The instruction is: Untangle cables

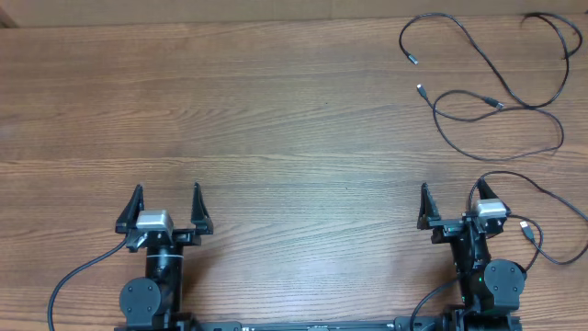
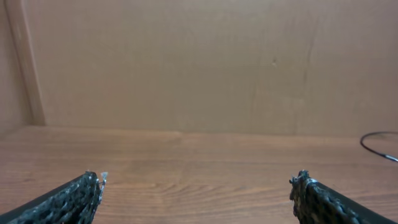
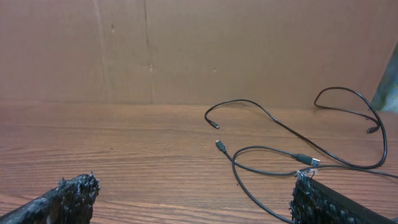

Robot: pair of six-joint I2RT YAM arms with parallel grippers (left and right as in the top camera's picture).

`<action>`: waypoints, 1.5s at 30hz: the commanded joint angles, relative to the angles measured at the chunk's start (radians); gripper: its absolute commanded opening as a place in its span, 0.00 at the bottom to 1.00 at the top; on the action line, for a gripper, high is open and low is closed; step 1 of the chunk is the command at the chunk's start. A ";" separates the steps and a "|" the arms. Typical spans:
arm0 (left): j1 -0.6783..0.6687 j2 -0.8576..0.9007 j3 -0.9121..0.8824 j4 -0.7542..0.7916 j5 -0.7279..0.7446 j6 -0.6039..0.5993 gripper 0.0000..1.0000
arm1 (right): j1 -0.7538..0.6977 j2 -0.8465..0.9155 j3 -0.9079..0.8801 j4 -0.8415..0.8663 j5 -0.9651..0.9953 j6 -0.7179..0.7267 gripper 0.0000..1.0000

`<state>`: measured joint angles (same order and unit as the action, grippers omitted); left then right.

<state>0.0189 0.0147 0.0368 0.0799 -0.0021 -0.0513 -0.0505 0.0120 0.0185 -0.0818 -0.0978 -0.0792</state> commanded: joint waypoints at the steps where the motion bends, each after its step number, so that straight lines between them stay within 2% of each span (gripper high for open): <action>1: -0.006 -0.011 -0.032 0.028 -0.045 0.010 1.00 | 0.006 -0.009 -0.010 0.005 -0.001 -0.004 1.00; 7: -0.006 -0.012 -0.032 0.010 -0.123 0.010 0.99 | 0.006 -0.009 -0.010 0.005 -0.001 -0.004 1.00; 13: -0.006 -0.012 -0.032 -0.150 -0.137 0.005 1.00 | 0.006 -0.009 -0.010 0.005 -0.001 -0.004 1.00; 26: -0.006 -0.012 -0.032 -0.147 -0.165 0.029 0.99 | 0.006 -0.009 -0.010 0.005 -0.001 -0.004 1.00; 45: -0.006 -0.012 -0.031 -0.157 -0.092 -0.009 0.99 | 0.006 -0.009 -0.010 0.005 -0.001 -0.004 1.00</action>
